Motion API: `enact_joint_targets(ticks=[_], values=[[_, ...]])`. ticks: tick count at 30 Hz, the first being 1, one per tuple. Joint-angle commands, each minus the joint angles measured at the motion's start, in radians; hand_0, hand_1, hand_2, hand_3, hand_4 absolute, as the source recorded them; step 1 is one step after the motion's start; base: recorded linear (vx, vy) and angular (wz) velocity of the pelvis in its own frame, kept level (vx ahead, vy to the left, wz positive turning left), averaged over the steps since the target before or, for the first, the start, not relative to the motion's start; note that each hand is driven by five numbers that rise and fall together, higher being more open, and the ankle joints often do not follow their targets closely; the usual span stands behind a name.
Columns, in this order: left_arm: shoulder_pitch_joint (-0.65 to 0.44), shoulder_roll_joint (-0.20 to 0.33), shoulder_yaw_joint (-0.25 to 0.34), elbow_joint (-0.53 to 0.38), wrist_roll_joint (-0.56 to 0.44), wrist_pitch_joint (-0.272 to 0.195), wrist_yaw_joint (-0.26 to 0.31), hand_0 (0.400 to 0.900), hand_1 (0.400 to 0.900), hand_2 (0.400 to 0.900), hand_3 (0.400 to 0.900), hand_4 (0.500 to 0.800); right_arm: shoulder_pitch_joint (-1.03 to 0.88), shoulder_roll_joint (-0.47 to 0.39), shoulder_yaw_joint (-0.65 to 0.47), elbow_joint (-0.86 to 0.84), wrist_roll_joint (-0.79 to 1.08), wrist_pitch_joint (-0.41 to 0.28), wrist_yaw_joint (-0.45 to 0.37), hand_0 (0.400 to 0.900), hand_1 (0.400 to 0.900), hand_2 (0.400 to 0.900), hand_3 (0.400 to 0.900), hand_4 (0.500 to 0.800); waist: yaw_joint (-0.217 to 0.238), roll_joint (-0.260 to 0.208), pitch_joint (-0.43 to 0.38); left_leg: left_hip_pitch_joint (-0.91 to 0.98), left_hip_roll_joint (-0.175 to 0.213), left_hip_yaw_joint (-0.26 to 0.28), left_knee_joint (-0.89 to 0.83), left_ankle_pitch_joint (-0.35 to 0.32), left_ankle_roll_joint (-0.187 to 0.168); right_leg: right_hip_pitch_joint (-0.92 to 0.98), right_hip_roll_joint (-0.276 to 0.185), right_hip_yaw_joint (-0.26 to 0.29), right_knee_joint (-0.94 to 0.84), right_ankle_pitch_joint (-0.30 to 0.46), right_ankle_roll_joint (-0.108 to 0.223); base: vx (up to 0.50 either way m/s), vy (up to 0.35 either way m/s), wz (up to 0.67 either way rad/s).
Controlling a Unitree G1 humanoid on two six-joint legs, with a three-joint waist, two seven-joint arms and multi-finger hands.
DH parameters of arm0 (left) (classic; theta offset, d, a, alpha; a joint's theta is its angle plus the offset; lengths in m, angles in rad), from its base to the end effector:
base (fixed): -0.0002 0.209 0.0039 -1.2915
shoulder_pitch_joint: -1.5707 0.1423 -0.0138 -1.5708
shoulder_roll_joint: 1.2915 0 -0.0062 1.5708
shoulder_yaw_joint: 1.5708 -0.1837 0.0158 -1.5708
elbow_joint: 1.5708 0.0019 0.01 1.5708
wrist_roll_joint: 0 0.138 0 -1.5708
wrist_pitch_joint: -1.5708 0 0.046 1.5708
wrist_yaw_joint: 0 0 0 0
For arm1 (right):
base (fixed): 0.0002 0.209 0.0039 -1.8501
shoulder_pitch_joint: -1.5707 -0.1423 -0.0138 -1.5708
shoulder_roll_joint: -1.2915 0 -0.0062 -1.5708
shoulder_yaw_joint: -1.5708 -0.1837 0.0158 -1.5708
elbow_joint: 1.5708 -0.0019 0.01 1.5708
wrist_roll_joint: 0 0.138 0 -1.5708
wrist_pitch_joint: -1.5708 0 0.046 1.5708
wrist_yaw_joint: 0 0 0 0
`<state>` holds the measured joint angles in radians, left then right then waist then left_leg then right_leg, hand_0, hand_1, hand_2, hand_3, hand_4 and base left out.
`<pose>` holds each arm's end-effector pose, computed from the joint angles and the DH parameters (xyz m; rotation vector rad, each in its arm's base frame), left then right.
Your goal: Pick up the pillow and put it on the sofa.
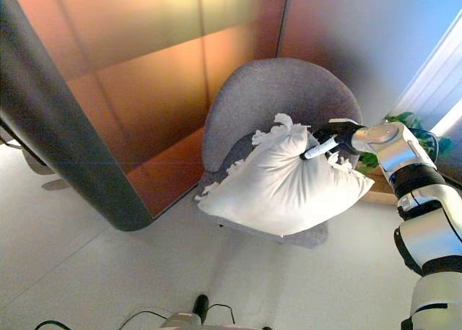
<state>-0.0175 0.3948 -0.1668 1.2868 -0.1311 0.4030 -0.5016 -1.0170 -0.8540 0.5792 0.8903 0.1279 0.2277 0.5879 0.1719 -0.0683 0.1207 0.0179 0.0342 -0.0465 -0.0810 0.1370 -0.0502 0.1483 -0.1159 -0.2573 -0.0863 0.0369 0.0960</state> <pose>0.0494 0.2799 -0.1012 -0.1184 1.6803 -0.1058 0.3342 -0.2932 0.1988 -0.8084 0.4854 0.3009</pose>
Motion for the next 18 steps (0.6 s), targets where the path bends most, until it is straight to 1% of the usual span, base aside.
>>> enact_joint_targets(ticks=[1, 5, 9, 12, 14, 15, 18], values=[[0.028, -0.014, -0.062, 0.081, 0.016, 0.066, -0.07, 0.9, 0.9, 0.9, 0.9, 0.8, -0.343, -0.038, -0.002, 0.081, 0.069, 0.01, -0.145, 0.4, 0.4, 0.4, 0.4, 0.5, 0.026, -0.054, -0.064, 0.078, -0.024, 0.026, -0.006, -0.139, -0.01, -0.001, 0.021, 0.006, -0.001, 0.009, 0.006, 0.07, 0.038, 0.15], [0.028, -0.002, -0.075, 0.074, 0.008, 0.081, -0.071, 0.9, 0.9, 0.9, 0.9, 0.8, -0.38, -0.054, 0.021, 0.129, 0.077, 0.041, -0.195, 0.4, 0.4, 0.4, 0.4, 0.5, 0.04, -0.057, -0.048, 0.066, -0.021, 0.014, -0.006, -0.135, -0.011, -0.006, 0.02, -0.003, -0.001, 0.008, 0.007, 0.04, 0.004, 0.15], [0.022, 0.012, -0.088, 0.067, -0.008, 0.08, -0.067, 0.9, 0.9, 0.9, 0.9, 0.8, -0.418, -0.068, 0.05, 0.149, 0.101, 0.076, -0.268, 0.4, 0.4, 0.4, 0.4, 0.5, 0.05, -0.063, -0.026, 0.044, -0.016, 0.002, -0.006, -0.13, -0.011, -0.026, 0.022, -0.005, -0.001, 0.01, 0.007, -0.01, -0.018, 0.07], [0.019, 0.021, -0.09, 0.058, -0.021, 0.073, -0.062, 0.9, 0.9, 0.9, 0.9, 0.8, -0.444, -0.084, 0.059, 0.16, 0.12, 0.111, -0.281, 0.4, 0.4, 0.4, 0.4, 0.5, 0.052, -0.068, -0.013, 0.029, -0.012, -0.001, -0.006, -0.129, -0.01, -0.041, 0.024, -0.002, -0.001, 0.011, 0.006, 0.0, -0.007, 0.01], [0.018, 0.022, -0.094, 0.051, -0.04, 0.069, -0.053, 0.9, 0.9, 0.9, 0.9, 0.8, -0.461, -0.105, 0.067, 0.181, 0.114, 0.155, -0.325, 0.4, 0.4, 0.4, 0.4, 0.5, 0.052, -0.067, -0.007, 0.02, -0.011, -0.004, -0.006, -0.127, -0.009, -0.051, 0.024, 0.001, -0.001, 0.013, 0.007, 0.0, 0.0, 0.0], [0.019, 0.022, -0.094, 0.048, -0.046, 0.069, -0.051, 0.9, 0.9, 0.9, 0.9, 0.8, -0.464, -0.112, 0.064, 0.191, 0.112, 0.164, -0.327, 0.9, 0.9, 0.9, 0.9, 0.8, 0.052, -0.065, -0.005, 0.017, -0.011, -0.004, -0.006, -0.126, -0.009, -0.053, 0.024, 0.002, -0.001, 0.013, 0.007, 0.0, 0.0, 0.0], [0.021, 0.026, -0.097, 0.046, -0.064, 0.056, -0.054, 0.9, 0.9, 0.9, 0.9, 0.8, -0.476, -0.131, 0.074, 0.233, 0.113, 0.171, -0.334, 0.9, 0.9, 0.9, 0.9, 0.8, 0.051, -0.061, 0.0, 0.008, -0.009, -0.004, -0.006, -0.127, -0.008, -0.062, 0.02, 0.002, -0.001, 0.011, 0.007, -0.03, 0.012, 0.01]])
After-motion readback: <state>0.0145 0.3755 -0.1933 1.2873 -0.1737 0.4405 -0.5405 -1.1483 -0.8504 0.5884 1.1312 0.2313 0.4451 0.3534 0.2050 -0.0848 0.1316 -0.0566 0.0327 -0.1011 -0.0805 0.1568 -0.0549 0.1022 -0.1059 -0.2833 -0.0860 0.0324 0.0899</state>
